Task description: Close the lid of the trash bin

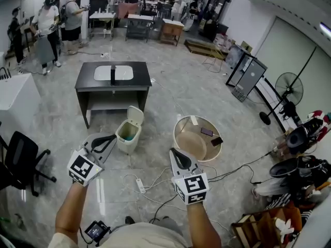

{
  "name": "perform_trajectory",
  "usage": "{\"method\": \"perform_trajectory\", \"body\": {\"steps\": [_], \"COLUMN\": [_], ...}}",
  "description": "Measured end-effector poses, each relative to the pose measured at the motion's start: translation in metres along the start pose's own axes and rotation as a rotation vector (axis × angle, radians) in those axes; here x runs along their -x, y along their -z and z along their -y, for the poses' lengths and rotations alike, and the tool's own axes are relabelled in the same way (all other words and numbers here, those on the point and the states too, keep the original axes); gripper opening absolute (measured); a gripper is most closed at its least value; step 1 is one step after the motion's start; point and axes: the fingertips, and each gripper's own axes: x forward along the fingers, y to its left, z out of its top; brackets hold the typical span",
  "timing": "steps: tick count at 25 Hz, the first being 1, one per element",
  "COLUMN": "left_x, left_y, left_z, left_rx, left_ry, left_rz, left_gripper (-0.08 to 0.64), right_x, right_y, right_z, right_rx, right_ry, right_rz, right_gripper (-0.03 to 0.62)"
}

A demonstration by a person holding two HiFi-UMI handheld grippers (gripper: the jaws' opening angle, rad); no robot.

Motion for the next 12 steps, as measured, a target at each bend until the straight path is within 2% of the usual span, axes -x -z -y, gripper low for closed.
{"method": "perform_trajectory", "body": {"steps": [5,12], "left_x": [0.004,-0.014], "left_y": [0.011,0.029], "left_z": [-0.006,-0.017], "left_rx": [0.018,0.031], "left_ry": [-0.007,-0.018], "left_rz": [-0.005,-0.042], "left_gripper": [0.014,0.014], "right_x": [-0.006,-0.036], "right_y": [-0.003,0.010], "right_z": [-0.008,0.010], "right_rx": [-0.009,-0.021], "right_ry": [-0.024,-0.035], "right_rz": [0.015,0.005], "right_gripper": [0.026,0.026]}}
